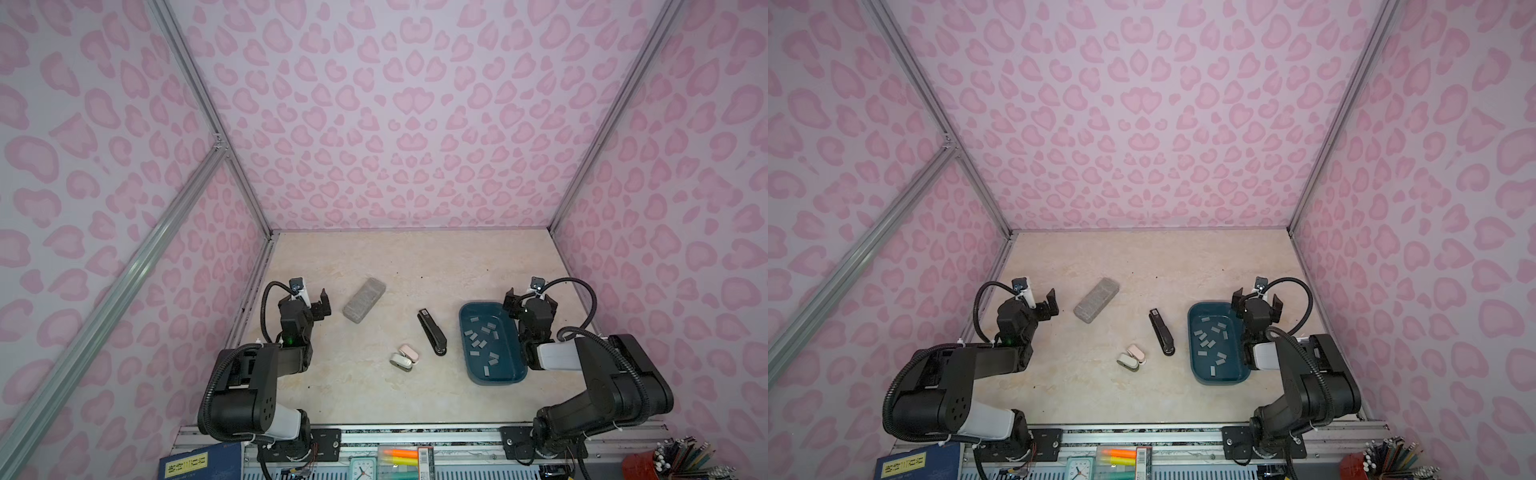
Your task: Load the staples into the stapler
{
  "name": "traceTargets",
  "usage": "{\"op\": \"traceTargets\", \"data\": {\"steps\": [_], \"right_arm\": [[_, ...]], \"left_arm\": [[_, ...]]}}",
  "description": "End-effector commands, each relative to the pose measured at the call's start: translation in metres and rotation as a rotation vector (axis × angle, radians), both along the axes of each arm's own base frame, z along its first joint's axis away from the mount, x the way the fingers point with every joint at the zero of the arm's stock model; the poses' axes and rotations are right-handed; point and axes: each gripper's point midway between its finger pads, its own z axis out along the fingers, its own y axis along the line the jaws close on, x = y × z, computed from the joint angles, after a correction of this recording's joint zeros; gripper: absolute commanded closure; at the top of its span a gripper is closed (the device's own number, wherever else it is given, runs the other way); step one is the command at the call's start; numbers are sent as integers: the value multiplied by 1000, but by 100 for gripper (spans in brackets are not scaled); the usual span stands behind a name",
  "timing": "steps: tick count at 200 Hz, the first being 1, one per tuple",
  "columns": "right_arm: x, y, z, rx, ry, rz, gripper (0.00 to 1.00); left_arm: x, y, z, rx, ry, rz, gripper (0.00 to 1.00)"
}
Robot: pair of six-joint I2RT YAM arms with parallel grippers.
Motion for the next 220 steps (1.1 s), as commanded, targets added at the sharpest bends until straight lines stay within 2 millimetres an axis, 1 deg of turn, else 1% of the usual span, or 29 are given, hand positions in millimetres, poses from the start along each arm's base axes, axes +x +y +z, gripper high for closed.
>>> {"op": "traceTargets", "data": {"steps": [1, 101, 220], "right_arm": [[0, -2, 1, 1, -4, -13, 2], [-2, 0, 2, -9, -11, -11, 2], [-1, 0, 1, -13, -4, -14, 2]], "left_arm": [[2, 0, 6, 1, -23, -3, 2], [-1, -1, 7, 3, -34, -9, 2], [1, -1, 6, 6, -27, -2, 2]]}}
